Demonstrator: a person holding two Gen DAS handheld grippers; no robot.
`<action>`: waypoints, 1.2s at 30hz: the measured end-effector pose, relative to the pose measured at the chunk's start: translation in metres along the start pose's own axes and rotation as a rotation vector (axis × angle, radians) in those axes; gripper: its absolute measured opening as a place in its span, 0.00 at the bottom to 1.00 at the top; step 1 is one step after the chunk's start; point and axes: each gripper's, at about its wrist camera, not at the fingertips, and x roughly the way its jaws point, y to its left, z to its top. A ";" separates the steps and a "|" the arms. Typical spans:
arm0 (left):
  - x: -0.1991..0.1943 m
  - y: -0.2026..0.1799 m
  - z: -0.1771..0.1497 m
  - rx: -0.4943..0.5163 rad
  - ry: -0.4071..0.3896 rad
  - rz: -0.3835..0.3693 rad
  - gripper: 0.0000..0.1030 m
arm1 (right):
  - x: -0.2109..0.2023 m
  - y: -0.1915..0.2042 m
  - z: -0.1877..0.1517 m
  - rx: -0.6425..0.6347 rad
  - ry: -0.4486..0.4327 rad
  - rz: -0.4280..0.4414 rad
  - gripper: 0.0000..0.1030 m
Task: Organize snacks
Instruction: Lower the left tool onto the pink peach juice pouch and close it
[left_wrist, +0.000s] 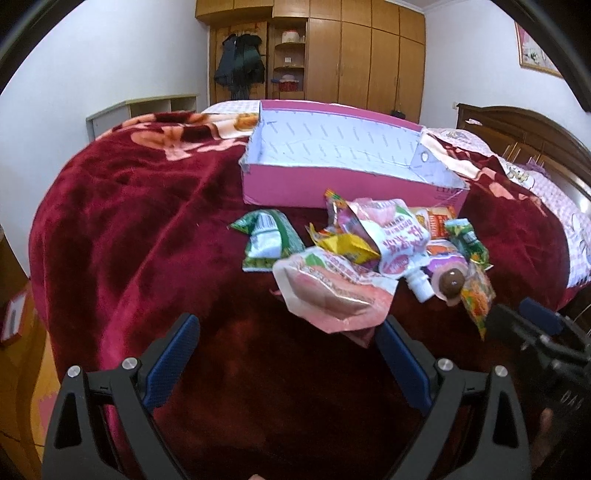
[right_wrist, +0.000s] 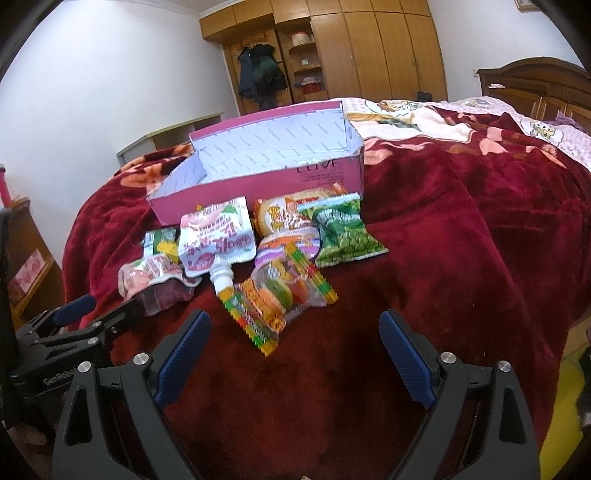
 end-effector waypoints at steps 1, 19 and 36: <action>0.001 0.001 0.002 0.004 -0.003 -0.001 0.96 | 0.001 -0.001 0.001 0.003 -0.001 0.003 0.92; 0.006 0.000 0.018 0.107 -0.023 -0.063 0.96 | 0.027 0.001 0.005 -0.015 0.050 0.035 0.92; 0.035 -0.028 0.024 0.227 -0.008 -0.124 0.87 | 0.032 -0.001 0.004 -0.010 0.053 0.040 0.91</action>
